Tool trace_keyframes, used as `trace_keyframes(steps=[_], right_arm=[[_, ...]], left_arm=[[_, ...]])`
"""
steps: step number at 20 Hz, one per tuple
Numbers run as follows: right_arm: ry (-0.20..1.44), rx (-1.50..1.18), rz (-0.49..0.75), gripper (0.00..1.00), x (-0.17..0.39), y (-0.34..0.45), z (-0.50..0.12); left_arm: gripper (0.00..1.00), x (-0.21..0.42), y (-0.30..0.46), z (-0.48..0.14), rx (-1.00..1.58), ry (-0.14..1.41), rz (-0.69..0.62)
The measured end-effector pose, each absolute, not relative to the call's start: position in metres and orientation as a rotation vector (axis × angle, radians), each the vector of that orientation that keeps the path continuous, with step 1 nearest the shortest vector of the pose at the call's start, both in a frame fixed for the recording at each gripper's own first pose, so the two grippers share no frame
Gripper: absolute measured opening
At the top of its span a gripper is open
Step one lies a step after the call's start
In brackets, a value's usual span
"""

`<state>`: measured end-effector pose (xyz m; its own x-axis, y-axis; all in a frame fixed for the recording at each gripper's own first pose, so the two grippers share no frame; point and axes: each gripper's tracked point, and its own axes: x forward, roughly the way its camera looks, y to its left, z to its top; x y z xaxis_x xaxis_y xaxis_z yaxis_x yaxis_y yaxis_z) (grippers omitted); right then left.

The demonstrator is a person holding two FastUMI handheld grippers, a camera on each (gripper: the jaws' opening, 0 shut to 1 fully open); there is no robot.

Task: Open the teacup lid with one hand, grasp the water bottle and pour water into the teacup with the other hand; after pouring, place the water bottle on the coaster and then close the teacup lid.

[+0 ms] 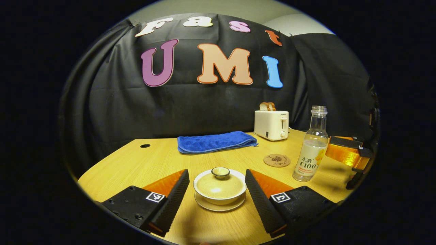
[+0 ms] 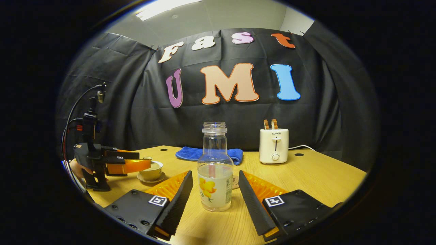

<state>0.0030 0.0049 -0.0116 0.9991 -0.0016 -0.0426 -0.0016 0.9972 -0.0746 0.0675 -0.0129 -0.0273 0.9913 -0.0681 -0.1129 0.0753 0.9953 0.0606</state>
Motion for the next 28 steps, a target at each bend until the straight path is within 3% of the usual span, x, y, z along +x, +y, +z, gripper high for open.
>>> trace_keyframes(steps=[4,8,9,10,16,18,19,21,26,27,28], right_arm=[[0.043,-0.074,0.004,0.92,0.002,0.005,-0.012],[0.043,-0.074,0.011,0.88,0.002,0.007,-0.012],[0.043,-0.074,0.016,0.92,0.000,0.008,-0.013],[0.044,-0.074,0.018,0.88,0.001,0.008,-0.012],[0.045,-0.073,0.020,0.92,0.000,0.010,-0.012],[0.045,-0.073,0.020,0.92,-0.001,0.010,-0.013],[0.045,-0.073,0.020,0.88,-0.002,0.008,-0.014],[0.046,-0.073,0.022,0.91,0.000,0.010,-0.012],[0.047,-0.073,0.022,0.92,0.000,0.010,-0.012],[0.047,-0.073,0.023,0.88,0.001,0.009,-0.013],[0.046,-0.073,0.023,0.92,0.001,0.009,-0.013]], left_arm=[[0.96,0.081,-0.017,-0.032,0.083,0.143,-0.085],[0.84,0.091,-0.016,-0.035,0.085,0.162,-0.094],[0.81,0.093,-0.017,-0.034,0.085,0.164,-0.097],[0.79,0.095,-0.018,-0.035,0.088,0.164,-0.098],[0.69,0.098,-0.019,-0.034,0.108,0.158,-0.116],[0.60,0.098,-0.018,-0.031,0.118,0.140,-0.120],[0.49,0.099,-0.019,-0.029,0.121,0.133,-0.122],[0.33,0.099,-0.019,-0.029,0.123,0.129,-0.127],[0.27,0.099,-0.018,-0.028,0.118,0.119,-0.127],[0.27,0.098,-0.016,-0.026,0.114,0.112,-0.120],[0.27,0.097,-0.014,-0.024,0.106,0.097,-0.115]])
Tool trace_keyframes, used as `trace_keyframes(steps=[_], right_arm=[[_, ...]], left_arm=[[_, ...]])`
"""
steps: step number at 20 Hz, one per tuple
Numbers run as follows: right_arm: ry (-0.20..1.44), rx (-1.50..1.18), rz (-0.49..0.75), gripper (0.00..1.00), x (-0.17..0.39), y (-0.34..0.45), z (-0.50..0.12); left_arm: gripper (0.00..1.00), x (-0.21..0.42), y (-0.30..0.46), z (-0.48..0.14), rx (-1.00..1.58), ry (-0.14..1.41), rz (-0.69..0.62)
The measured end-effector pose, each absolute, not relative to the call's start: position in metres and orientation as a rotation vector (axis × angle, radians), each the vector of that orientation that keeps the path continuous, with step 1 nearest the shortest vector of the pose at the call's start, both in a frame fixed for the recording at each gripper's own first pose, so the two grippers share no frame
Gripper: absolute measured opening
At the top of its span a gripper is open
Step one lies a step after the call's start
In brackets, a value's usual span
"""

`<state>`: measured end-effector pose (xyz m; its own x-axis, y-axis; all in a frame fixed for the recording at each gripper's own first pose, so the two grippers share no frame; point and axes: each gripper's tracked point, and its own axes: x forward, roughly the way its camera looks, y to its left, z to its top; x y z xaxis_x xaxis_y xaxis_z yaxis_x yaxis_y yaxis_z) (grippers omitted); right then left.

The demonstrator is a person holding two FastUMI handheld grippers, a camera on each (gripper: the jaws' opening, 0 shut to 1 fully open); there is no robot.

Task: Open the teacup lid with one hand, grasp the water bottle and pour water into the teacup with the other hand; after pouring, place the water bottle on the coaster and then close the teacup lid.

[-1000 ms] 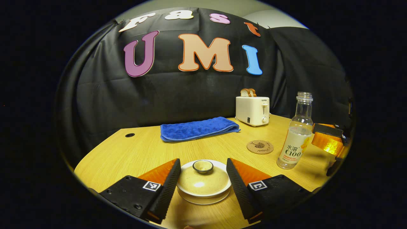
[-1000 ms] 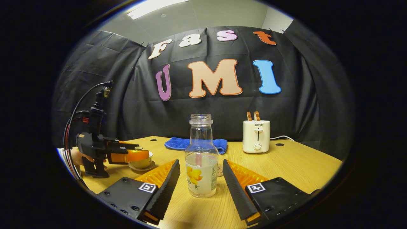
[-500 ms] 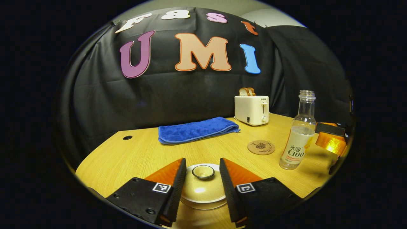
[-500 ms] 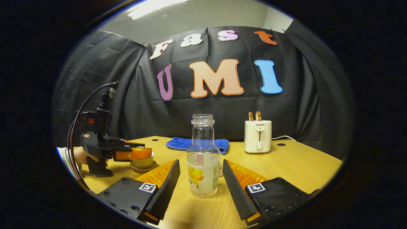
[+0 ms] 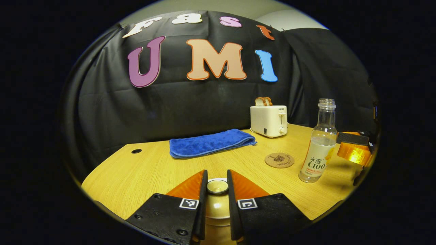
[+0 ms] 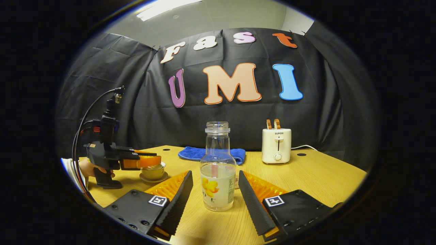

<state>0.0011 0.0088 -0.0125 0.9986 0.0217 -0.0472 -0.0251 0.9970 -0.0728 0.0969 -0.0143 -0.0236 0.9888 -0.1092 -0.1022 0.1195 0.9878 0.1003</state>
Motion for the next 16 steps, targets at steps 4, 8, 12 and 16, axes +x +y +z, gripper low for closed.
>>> trace_keyframes(steps=[4,8,12,16], right_arm=[[0.046,-0.074,0.020,0.91,0.002,0.007,-0.012],[0.048,-0.074,0.017,0.91,0.006,0.006,-0.013],[0.063,-0.073,0.034,0.91,0.012,0.008,-0.016],[0.086,-0.074,0.036,0.88,0.023,0.008,-0.020]], left_arm=[[0.27,0.090,-0.006,-0.011,0.066,0.016,-0.080],[0.27,0.083,0.001,-0.009,0.062,-0.003,-0.055],[0.27,0.073,0.009,-0.006,0.060,-0.024,-0.046],[0.27,0.064,0.019,-0.004,0.046,-0.038,-0.033]])
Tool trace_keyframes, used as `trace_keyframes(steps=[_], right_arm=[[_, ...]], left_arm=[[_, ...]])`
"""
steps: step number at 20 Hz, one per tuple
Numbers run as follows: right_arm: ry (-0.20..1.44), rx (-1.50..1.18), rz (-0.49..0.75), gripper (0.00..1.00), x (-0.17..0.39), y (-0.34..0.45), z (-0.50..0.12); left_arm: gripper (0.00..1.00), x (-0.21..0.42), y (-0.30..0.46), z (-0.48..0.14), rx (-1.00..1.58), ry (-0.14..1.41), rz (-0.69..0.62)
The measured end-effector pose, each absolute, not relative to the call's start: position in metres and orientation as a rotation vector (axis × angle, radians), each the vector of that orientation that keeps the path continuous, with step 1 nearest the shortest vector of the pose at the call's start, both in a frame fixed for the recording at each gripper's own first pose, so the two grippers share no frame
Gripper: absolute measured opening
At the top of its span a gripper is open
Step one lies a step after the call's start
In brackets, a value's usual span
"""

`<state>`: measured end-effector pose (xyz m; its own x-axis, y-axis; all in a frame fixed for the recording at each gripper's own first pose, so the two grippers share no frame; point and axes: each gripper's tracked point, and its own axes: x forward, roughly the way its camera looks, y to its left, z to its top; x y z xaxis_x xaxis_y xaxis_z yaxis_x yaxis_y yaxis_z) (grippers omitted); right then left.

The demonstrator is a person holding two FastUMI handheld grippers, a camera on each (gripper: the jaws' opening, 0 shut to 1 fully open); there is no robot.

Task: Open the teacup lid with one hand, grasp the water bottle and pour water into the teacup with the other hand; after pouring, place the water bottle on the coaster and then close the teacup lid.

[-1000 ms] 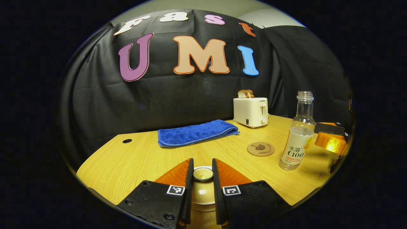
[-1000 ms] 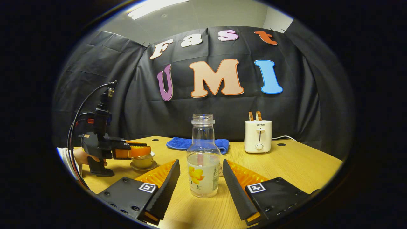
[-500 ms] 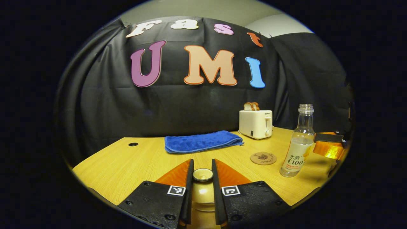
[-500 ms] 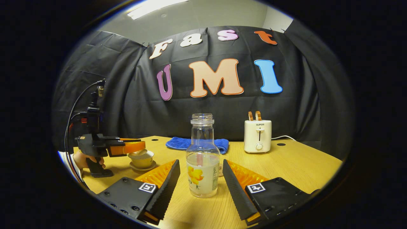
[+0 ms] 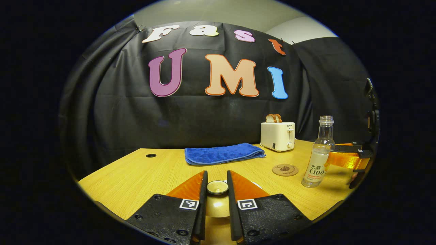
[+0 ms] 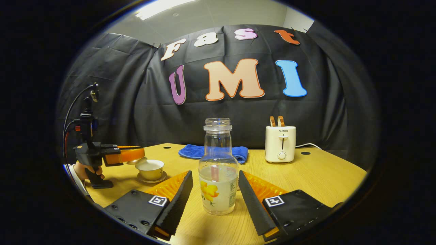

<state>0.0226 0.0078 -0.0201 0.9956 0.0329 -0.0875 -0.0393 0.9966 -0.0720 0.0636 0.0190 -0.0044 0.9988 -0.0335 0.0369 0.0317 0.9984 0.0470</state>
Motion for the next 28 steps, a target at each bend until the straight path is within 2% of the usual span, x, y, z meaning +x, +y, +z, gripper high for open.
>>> trace_keyframes(steps=[1,2,3,4,5,6,8,9,10,14,16,18,28], right_arm=[[0.087,-0.075,0.036,0.91,0.024,0.007,-0.020],[0.087,-0.074,0.037,0.87,0.027,0.007,-0.019],[0.091,-0.075,0.036,0.92,0.029,0.007,-0.021],[0.096,-0.075,0.035,0.92,0.031,0.007,-0.022],[0.102,-0.075,0.034,0.87,0.034,0.006,-0.023],[0.112,-0.076,0.032,0.92,0.038,0.007,-0.025],[0.137,-0.079,0.027,0.87,0.045,0.006,-0.028],[0.152,-0.081,0.023,0.91,0.050,0.006,-0.031],[0.169,-0.084,0.022,0.88,0.053,0.006,-0.034],[0.226,-0.093,0.018,0.88,0.061,0.007,-0.045],[0.227,-0.109,0.009,0.81,0.064,0.007,-0.045],[0.220,-0.138,0.007,0.80,0.066,0.009,-0.044],[0.235,-0.592,0.040,0.78,0.086,0.034,-0.020]], left_arm=[[0.27,0.060,0.021,-0.003,0.047,-0.046,-0.029],[0.27,0.059,0.024,-0.002,0.046,-0.048,-0.023],[0.27,0.057,0.028,-0.004,0.047,-0.044,-0.014],[0.27,0.054,0.031,-0.003,0.046,-0.047,-0.007],[0.27,0.051,0.036,-0.003,0.047,-0.048,0.003],[0.27,0.050,0.039,-0.002,0.045,-0.049,0.010],[0.27,0.046,0.046,-0.003,0.044,-0.050,0.020],[0.27,0.045,0.052,-0.002,0.044,-0.052,0.028],[0.27,0.044,0.056,-0.002,0.044,-0.053,0.035],[0.27,0.041,0.076,-0.002,0.043,-0.052,0.070],[0.27,0.041,0.088,-0.003,0.044,-0.049,0.095],[0.27,0.041,0.096,-0.002,0.043,-0.050,0.110],[0.28,0.042,0.104,-0.002,0.042,-0.050,0.134]])
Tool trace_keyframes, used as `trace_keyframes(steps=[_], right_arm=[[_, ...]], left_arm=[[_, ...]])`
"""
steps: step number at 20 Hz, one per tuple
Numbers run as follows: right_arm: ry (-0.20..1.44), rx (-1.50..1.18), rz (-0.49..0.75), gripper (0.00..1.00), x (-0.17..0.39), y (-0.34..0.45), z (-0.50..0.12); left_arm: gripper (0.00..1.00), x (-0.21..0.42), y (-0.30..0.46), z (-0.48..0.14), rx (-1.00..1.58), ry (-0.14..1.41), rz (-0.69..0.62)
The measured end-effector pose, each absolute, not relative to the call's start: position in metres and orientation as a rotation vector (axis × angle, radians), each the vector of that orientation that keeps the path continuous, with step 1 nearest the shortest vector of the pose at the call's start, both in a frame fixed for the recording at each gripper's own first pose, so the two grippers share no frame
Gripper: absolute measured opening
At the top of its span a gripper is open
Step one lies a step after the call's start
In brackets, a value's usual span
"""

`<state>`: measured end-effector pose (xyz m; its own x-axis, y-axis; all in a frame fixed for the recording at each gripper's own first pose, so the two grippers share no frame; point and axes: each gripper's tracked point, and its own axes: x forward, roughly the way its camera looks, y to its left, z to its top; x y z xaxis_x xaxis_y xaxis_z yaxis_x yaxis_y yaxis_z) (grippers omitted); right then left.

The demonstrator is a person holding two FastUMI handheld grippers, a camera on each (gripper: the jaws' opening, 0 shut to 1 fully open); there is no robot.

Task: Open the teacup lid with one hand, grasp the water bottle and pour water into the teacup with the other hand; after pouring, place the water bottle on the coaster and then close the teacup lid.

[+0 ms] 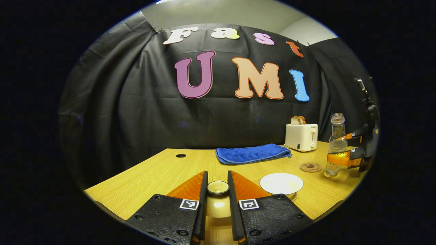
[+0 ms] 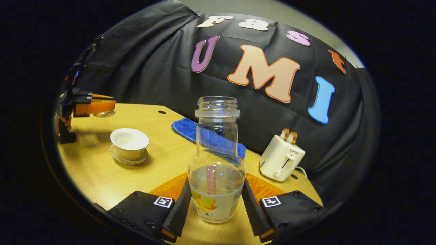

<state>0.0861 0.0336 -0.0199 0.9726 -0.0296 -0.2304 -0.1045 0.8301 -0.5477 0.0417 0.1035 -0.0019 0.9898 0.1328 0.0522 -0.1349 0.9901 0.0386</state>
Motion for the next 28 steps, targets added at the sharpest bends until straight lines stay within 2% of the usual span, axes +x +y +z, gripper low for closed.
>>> trace_keyframes(steps=[11,18,22,28], right_arm=[[0.251,-1.033,0.051,0.78,0.116,0.054,-0.021],[0.232,-1.281,0.047,0.77,0.116,0.058,-0.027],[0.223,-1.340,0.057,0.79,0.118,0.068,-0.035],[0.203,-1.431,0.073,0.77,0.121,0.079,-0.037]], left_arm=[[0.25,0.041,0.105,-0.004,0.041,-0.048,0.141],[0.25,0.041,0.105,-0.003,0.039,-0.051,0.145],[0.25,0.041,0.105,-0.003,0.040,-0.049,0.149],[0.25,0.040,0.108,-0.004,0.039,-0.050,0.164]])
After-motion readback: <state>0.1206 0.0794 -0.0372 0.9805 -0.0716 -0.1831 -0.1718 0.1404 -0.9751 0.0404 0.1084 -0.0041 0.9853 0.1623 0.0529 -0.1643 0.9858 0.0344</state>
